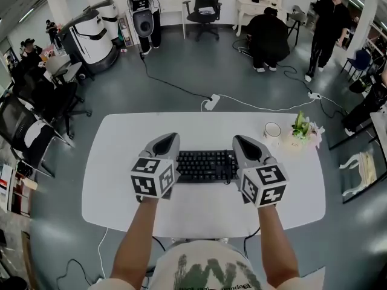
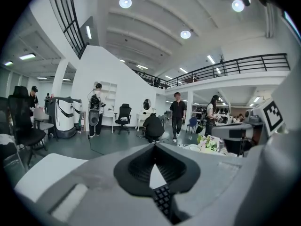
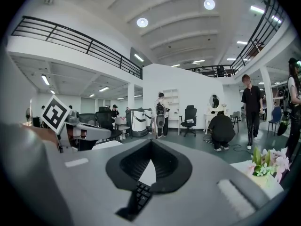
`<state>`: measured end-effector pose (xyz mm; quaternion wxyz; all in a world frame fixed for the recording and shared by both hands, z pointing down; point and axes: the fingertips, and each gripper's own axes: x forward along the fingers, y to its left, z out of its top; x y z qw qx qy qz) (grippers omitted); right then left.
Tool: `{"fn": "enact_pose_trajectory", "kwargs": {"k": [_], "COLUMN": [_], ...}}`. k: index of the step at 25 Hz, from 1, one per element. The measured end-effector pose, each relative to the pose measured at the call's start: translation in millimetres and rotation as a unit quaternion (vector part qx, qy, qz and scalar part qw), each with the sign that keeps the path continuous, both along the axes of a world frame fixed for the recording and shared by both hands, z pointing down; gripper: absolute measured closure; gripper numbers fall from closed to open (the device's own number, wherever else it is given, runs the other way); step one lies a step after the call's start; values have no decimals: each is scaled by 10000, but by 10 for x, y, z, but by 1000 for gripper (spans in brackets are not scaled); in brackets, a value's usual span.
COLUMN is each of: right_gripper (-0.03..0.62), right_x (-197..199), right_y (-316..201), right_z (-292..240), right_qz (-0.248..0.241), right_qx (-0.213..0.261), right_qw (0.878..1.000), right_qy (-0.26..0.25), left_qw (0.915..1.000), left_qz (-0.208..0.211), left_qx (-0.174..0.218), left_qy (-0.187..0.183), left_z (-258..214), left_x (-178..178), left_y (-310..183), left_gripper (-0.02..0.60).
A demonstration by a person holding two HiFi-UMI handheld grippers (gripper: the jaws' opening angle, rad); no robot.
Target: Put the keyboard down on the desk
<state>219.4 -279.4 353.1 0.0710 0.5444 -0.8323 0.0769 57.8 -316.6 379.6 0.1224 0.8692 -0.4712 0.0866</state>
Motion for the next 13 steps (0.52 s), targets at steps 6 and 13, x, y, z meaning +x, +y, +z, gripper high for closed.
{"fn": "enact_pose_trajectory", "kwargs": {"k": [6, 13], "right_gripper": [595, 595], "right_x": [-3, 9], "right_y": [-29, -52], "right_z": [-18, -1], "right_qz": [3, -8], "right_qx": [11, 11], "right_qw": [10000, 10000], "right_qy": [-32, -46], "left_qw": [10000, 9999], "left_qz": [-3, 32], "left_qx": [-21, -23], "left_qy": [-58, -99], "left_z": [28, 52], "left_x": [-5, 27], "left_y": [-14, -32], "left_gripper": [578, 578]}}
